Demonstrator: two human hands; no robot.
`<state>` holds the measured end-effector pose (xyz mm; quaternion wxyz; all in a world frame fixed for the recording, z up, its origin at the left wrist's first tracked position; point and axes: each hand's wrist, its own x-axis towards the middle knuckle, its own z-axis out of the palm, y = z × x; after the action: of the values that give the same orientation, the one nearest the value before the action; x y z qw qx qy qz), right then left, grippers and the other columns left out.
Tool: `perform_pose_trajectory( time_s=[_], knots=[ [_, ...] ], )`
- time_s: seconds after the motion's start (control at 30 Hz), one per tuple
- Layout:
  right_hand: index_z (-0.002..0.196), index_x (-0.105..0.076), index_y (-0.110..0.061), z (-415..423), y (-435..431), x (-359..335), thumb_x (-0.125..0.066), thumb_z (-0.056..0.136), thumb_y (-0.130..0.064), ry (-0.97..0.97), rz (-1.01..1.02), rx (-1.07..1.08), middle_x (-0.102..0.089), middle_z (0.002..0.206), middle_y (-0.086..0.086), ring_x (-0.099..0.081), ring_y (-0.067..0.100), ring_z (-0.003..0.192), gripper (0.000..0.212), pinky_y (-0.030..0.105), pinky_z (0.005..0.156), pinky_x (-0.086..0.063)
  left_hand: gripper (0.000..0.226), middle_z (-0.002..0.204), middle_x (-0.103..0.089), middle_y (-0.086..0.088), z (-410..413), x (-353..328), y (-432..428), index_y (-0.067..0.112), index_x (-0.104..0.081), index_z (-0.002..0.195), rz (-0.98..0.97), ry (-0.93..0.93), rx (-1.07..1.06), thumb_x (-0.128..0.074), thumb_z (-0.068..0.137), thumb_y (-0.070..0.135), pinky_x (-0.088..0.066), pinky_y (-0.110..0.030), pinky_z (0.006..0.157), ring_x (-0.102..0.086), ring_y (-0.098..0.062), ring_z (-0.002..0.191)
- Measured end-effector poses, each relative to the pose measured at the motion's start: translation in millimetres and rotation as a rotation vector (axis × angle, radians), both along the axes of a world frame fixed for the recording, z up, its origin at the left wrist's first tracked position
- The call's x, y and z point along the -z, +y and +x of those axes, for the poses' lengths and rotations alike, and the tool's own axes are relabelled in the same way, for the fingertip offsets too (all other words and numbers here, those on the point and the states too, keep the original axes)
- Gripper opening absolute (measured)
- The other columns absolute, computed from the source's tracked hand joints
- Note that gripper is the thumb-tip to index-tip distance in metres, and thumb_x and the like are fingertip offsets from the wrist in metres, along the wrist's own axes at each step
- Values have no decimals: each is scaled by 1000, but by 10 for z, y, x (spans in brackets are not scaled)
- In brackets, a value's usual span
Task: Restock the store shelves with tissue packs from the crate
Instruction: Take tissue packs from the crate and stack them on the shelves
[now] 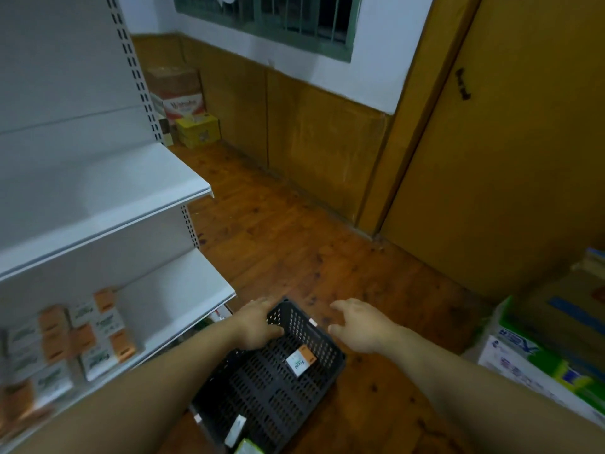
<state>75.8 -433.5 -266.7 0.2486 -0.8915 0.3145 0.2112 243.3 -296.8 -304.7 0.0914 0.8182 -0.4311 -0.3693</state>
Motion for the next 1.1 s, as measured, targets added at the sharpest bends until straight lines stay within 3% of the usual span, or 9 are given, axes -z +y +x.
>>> perform_pose_trajectory(
  time_s=[0.17,0.37,0.57,0.67,0.77,0.9,0.97,1.03,1.1],
  knots=[
    [147,-27,-15,248,-59,524,-47,97,-37,3,31,60,-30,151,9,-30,27,138,58,36,111,-30,68,154,-21,-8,219,496,-64,16,-17,149,16,40,40,-53,93,33,-24,-31,112,-24,-25,140],
    [139,-39,-20,523,-315,1743,-49,96,-35,25,4,75,-40,142,7,-42,26,128,47,36,105,-37,55,138,-45,-8,493,1749,-341,17,-35,140,-32,133,-80,-57,90,27,-43,-34,100,-51,-23,117],
    [137,-42,-17,668,-572,3428,-47,97,-34,42,64,17,-43,139,7,-44,24,124,44,35,102,-38,66,153,-27,-8,528,3396,-562,14,-16,149,13,266,-205,-52,95,28,-38,-23,88,-46,-22,122],
    [142,-35,-17,705,-634,4213,-44,99,-35,80,111,-15,-38,144,9,-45,28,124,48,41,102,-40,74,156,-19,-8,517,4271,-612,16,-11,150,27,295,-282,-55,93,30,-38,-24,93,-46,-22,125],
    [146,-29,-20,749,-734,4761,-47,97,-40,95,113,-16,-37,146,9,-45,29,125,55,42,101,-41,75,152,-27,-7,506,4824,-648,16,-14,150,16,303,-307,-58,91,25,-44,-24,88,-57,-18,107],
    [148,-23,-18,949,-954,5679,-47,97,-39,170,83,-44,-30,150,11,-43,31,128,60,39,97,-42,80,154,-21,-15,505,5737,-786,19,-6,151,30,322,-345,-59,91,19,-44,-22,63,-62,-22,90],
    [149,-20,-16,1043,-1047,6003,-48,97,-38,195,72,-48,-25,153,11,-38,31,132,64,38,99,-40,83,157,-11,-12,491,6086,-841,22,-4,151,21,335,-376,-60,90,17,-44,-26,65,-62,-25,92],
    [150,-16,-15,1139,-1146,6274,-49,97,-37,224,64,-49,-22,155,11,-35,31,135,67,37,100,-38,83,157,-13,-12,485,6398,-913,25,-4,150,-1,348,-427,-60,90,17,-43,-28,62,-56,-14,68],
    [150,-15,-13,1222,-1235,6494,-50,96,-37,265,51,-47,-26,153,12,-40,30,130,69,35,96,-41,83,156,-15,-11,459,6622,-991,24,-4,151,-18,358,-477,-60,90,17,-41,-26,69,-47,-6,68]
  ],
)
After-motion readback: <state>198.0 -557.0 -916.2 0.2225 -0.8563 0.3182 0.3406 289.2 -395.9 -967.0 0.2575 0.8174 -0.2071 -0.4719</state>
